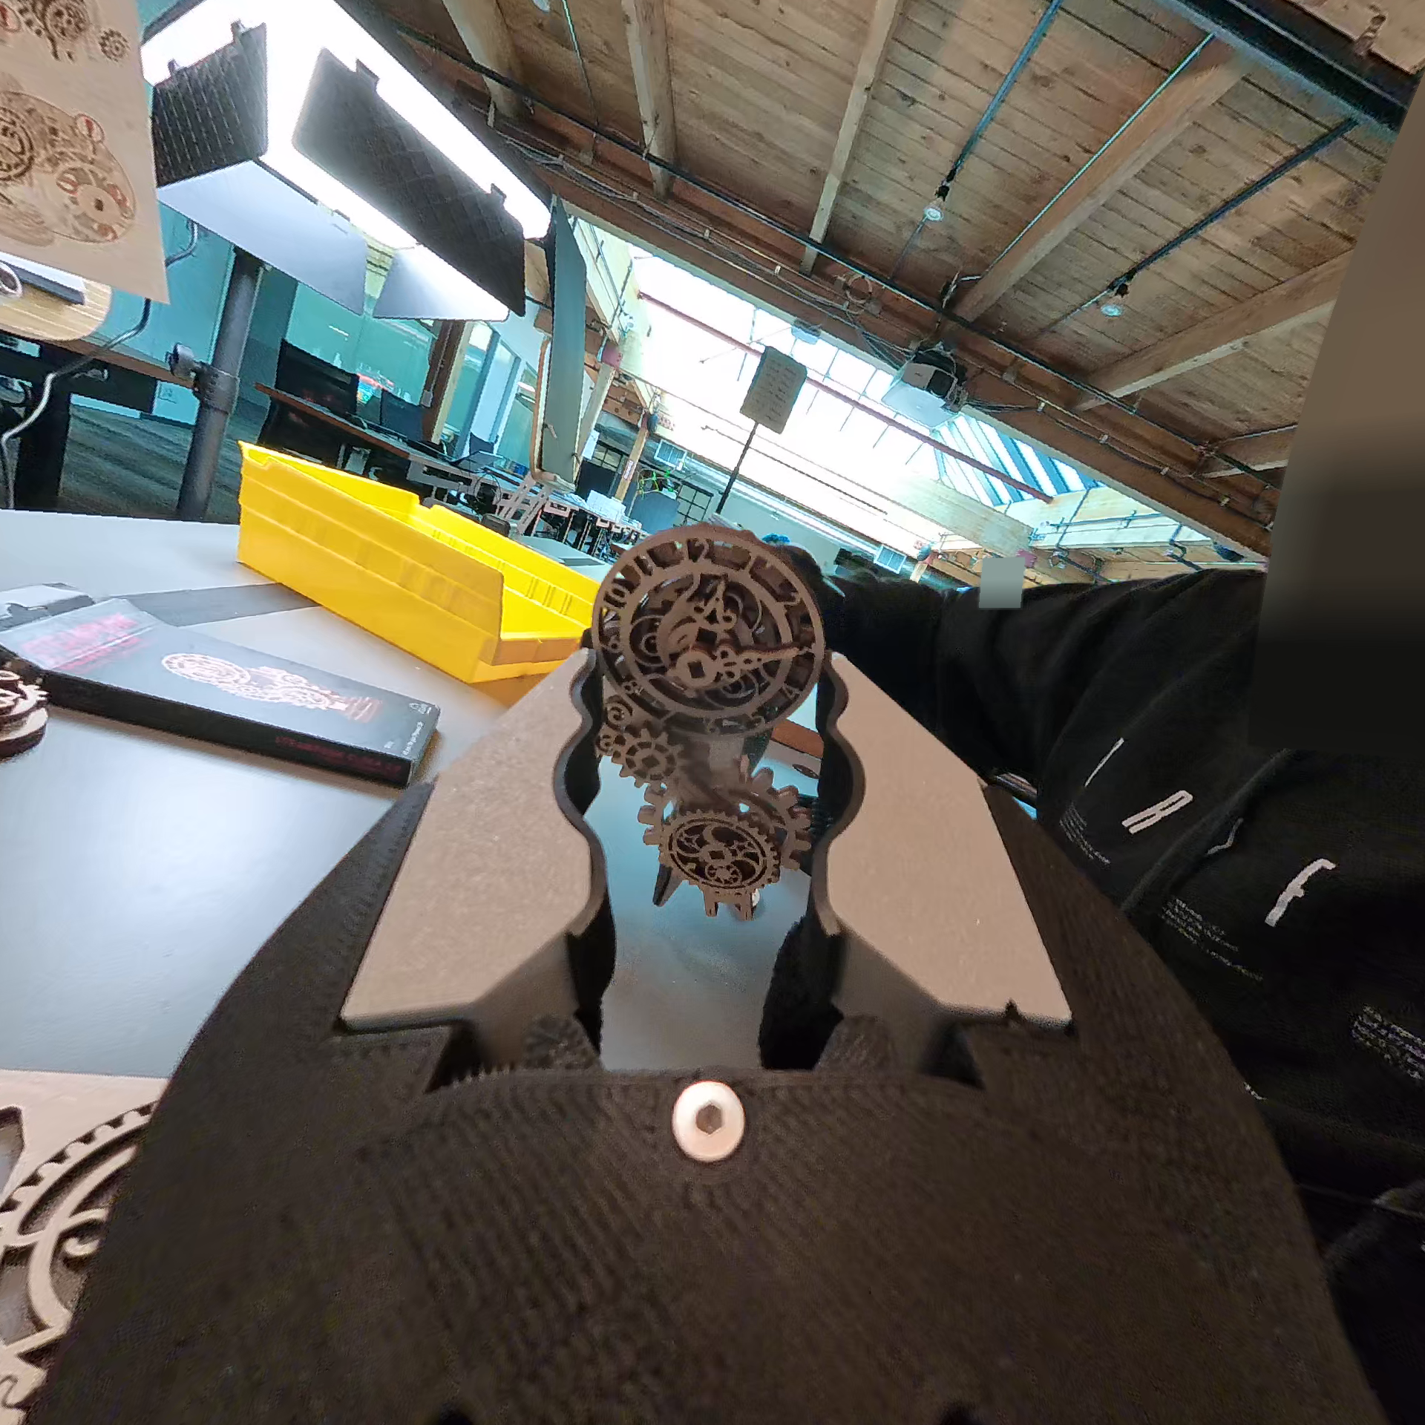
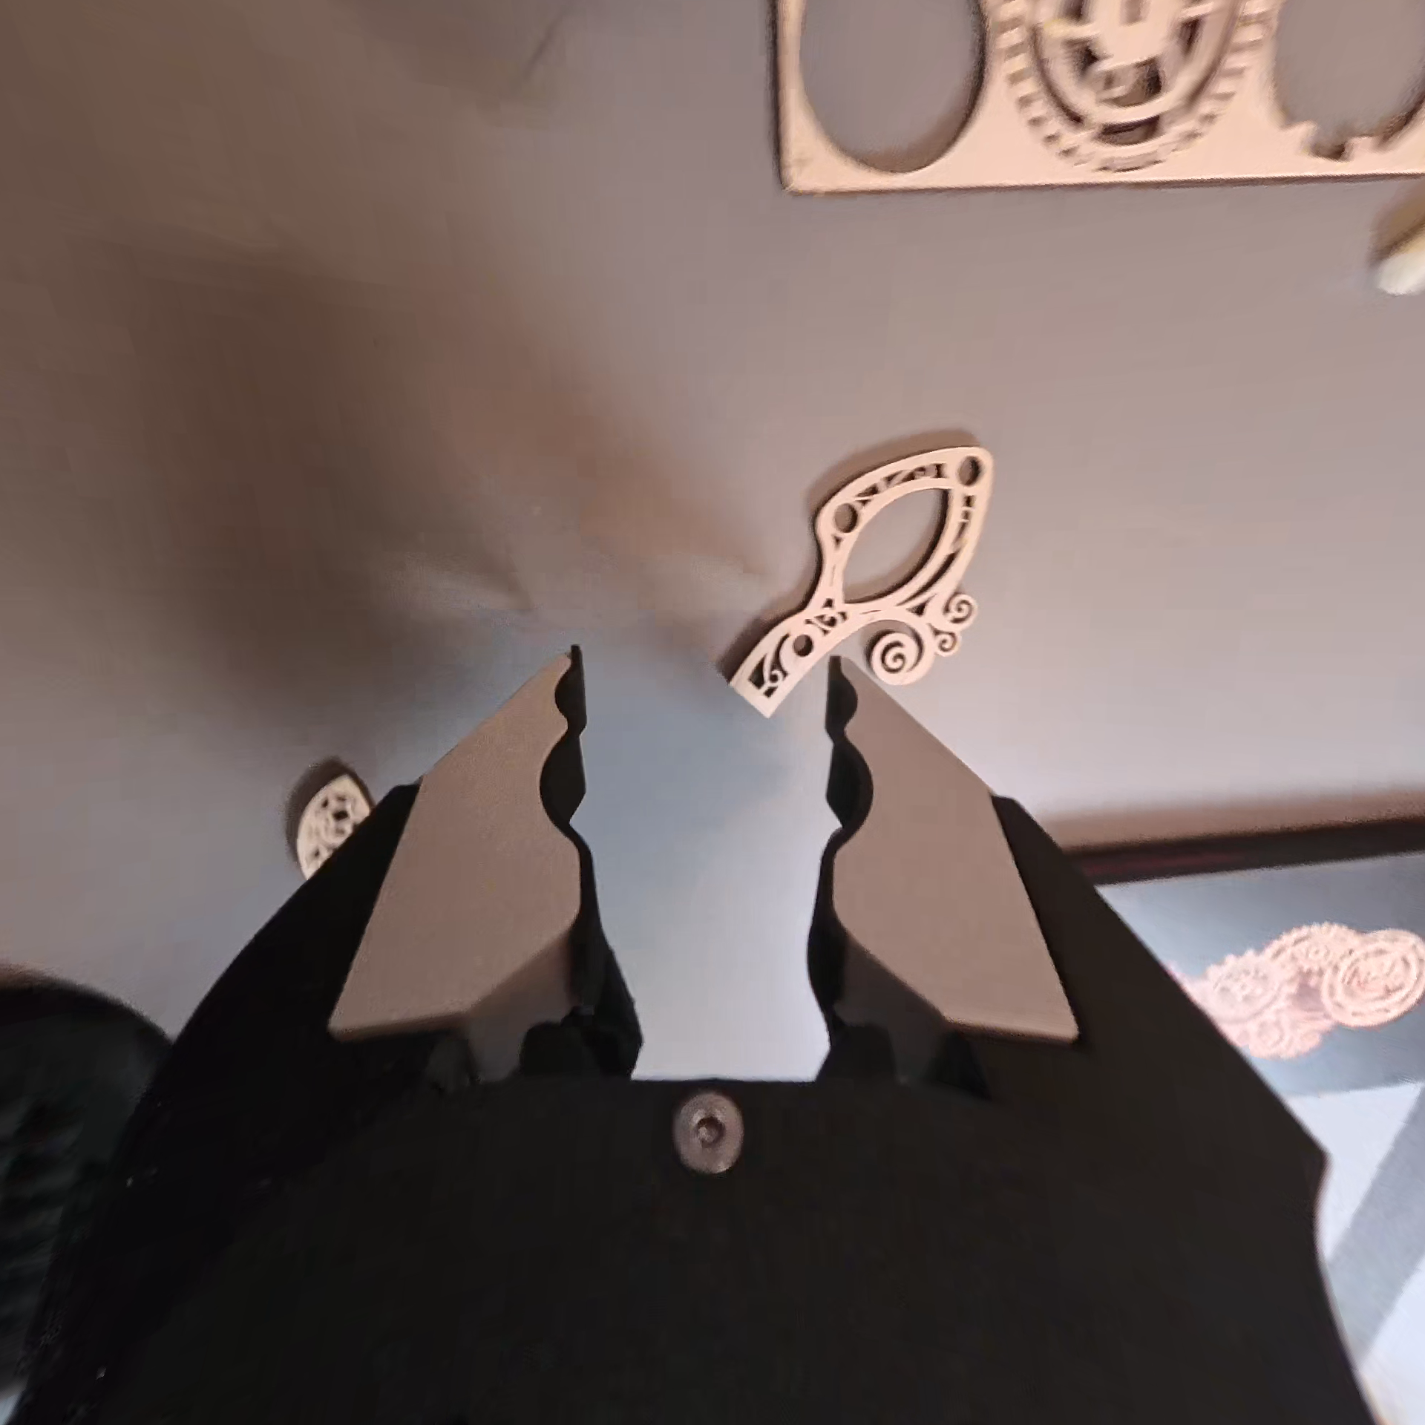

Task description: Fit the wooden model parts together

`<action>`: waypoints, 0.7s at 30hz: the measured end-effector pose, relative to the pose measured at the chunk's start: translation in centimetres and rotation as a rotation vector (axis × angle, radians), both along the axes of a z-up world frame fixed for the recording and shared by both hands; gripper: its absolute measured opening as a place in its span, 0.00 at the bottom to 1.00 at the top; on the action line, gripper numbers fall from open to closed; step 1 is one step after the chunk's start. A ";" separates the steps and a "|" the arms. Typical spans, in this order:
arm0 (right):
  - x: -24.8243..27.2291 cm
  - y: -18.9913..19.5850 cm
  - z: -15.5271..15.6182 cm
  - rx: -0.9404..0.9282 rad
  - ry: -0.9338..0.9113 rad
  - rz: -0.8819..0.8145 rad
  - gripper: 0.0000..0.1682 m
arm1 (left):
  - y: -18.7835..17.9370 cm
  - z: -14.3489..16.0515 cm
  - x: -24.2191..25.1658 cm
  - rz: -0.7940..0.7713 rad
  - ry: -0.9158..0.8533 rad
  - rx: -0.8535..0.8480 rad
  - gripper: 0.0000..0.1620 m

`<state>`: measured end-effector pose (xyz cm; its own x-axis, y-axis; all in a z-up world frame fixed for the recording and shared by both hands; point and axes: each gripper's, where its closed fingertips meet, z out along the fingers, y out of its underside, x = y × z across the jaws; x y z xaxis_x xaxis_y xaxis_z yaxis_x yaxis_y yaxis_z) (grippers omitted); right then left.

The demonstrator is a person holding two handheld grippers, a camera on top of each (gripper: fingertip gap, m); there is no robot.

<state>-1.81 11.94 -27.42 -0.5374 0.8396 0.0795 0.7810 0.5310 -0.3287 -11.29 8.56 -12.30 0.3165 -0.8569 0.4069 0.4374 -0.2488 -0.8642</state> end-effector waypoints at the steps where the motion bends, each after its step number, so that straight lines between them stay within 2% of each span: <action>1: -0.3 0.0 0.3 -0.018 0.042 -0.057 0.38 | 0.0 0.0 -0.1 0.002 -0.005 0.001 0.33; 5: -1.0 0.8 0.3 -0.091 0.153 -0.291 0.41 | 0.1 0.0 0.0 -0.011 -0.026 0.000 0.34; 11: -2.3 2.2 -0.8 -0.089 0.109 -0.356 0.47 | -0.3 0.1 0.5 -0.043 -0.044 0.017 0.33; 14: -2.8 2.1 -1.3 -0.068 0.082 -0.334 0.42 | -0.6 0.3 0.5 -0.051 -0.056 0.033 0.33; 18: -3.3 2.5 -1.1 -0.068 0.138 -0.357 0.27 | -0.7 0.4 0.5 -0.060 -0.067 0.040 0.33; 21: -3.2 2.3 -1.1 -0.083 0.176 -0.373 0.26 | -0.7 0.4 0.5 -0.063 -0.070 0.042 0.33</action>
<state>-5.01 14.27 -28.52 -0.1800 0.9814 0.0672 0.8425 0.1891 -0.5044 -10.82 7.82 -11.87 0.2336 -0.8909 0.3896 0.4821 -0.2419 -0.8421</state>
